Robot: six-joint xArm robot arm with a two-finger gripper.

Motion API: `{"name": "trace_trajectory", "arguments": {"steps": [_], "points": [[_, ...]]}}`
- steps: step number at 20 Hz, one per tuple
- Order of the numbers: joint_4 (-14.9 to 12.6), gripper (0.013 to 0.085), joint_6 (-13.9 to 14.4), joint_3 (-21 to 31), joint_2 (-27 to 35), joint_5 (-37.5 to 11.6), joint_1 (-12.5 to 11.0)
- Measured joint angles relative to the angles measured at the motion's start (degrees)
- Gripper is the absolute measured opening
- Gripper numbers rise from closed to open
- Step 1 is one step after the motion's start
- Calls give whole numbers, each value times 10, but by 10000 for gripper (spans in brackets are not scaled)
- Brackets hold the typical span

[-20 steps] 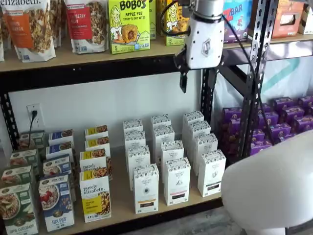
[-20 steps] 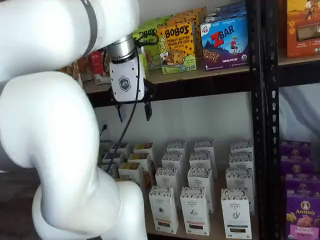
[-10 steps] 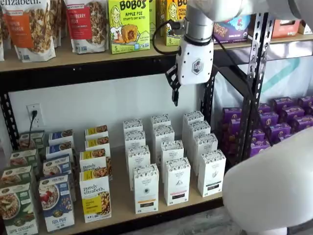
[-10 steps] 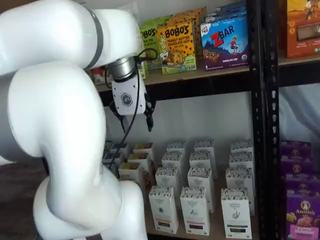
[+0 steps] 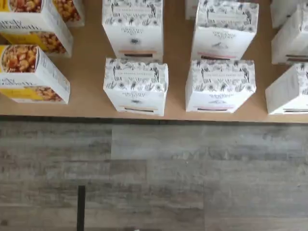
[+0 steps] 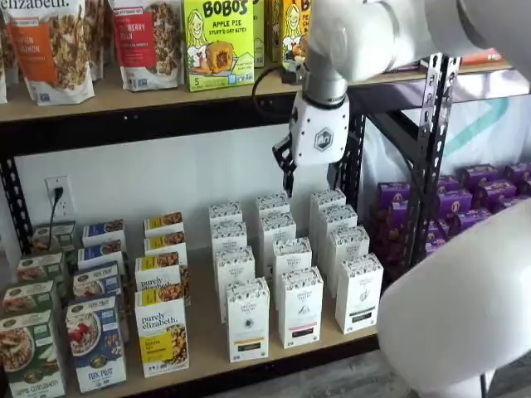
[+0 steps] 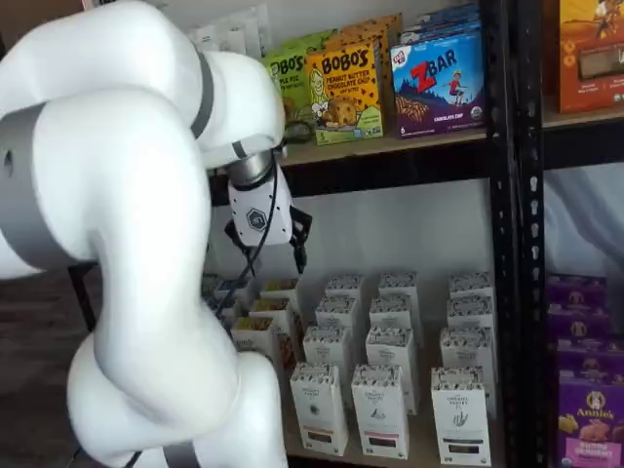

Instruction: Pick up the white box with a yellow strip in the middle, on the bottom shelf, the fourth box from the left

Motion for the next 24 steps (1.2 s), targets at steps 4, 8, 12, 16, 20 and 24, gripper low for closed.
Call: {"name": "trace_trajectory", "arguments": {"steps": [4, 8, 12, 16, 20, 24], "points": [[-10, 850, 19, 10, 42, -52, 11], [5, 850, 23, 23, 86, -122, 25], [1, 850, 38, 19, 130, -148, 36], [-13, 850, 66, 6, 195, -190, 51], [17, 850, 41, -8, 238, -227, 51], [32, 850, 23, -30, 279, -240, 46]]}}
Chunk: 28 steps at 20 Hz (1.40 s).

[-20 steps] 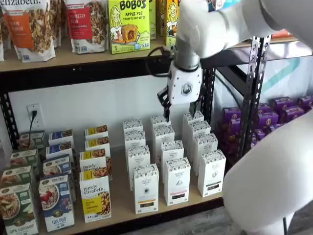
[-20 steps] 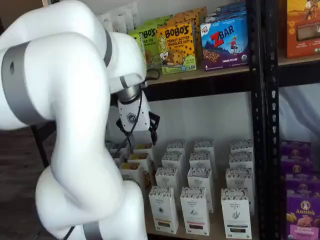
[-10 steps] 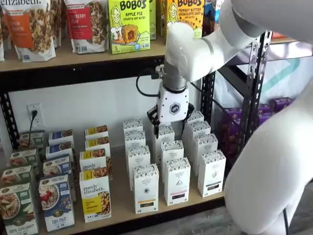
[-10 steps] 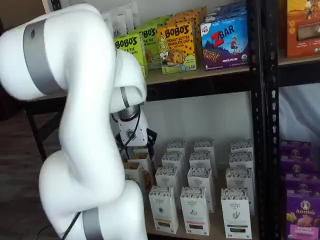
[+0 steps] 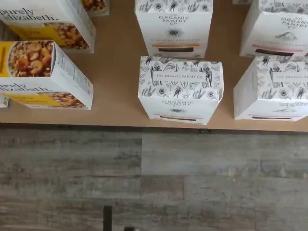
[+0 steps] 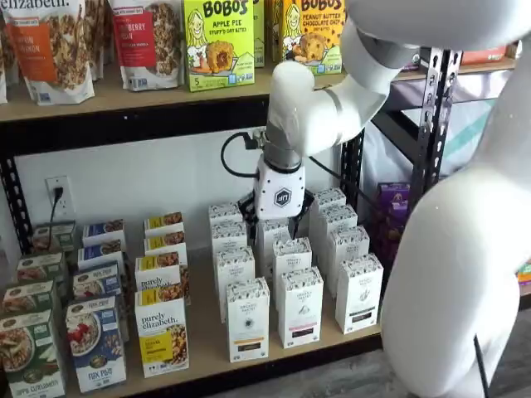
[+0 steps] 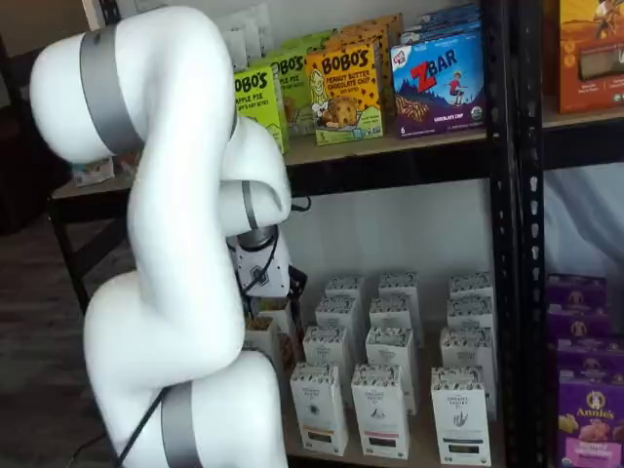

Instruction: Pick up the white box with a yellow strip in the middle, on the bottom shelf, the fourth box from the left

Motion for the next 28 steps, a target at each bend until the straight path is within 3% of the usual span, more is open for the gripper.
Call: {"name": "trace_trajectory", "arguments": {"steps": [9, 15, 20, 28], "points": [[5, 850, -23, -52, 91, -31, -19], [24, 850, -47, -70, 130, -48, -25], [26, 850, -49, -82, 166, -59, -25], [53, 850, -69, -105, 222, -84, -20]]}}
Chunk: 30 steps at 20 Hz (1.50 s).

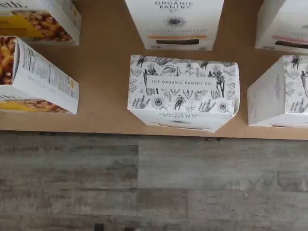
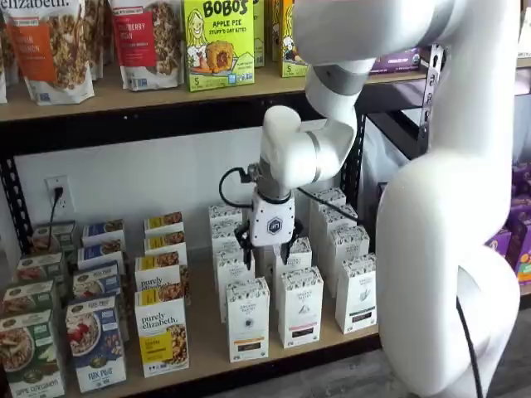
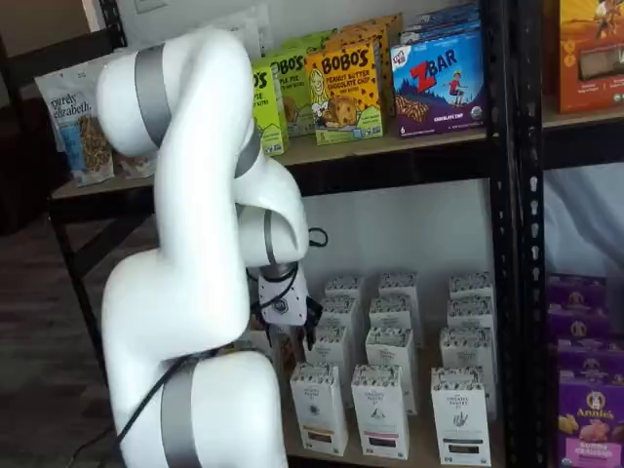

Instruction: Pick up the white box with a yellow strip in the middle, on the bottom shelf, the fourth box from the left

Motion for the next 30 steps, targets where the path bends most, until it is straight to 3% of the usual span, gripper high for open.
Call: {"name": "trace_trajectory", "arguments": {"steps": [13, 17, 23, 30], "points": [[33, 850, -28, -55, 82, -17, 4], [18, 850, -19, -84, 115, -23, -1], [28, 850, -31, -120, 153, -26, -4], [21, 850, -28, -150, 181, -26, -7]]}}
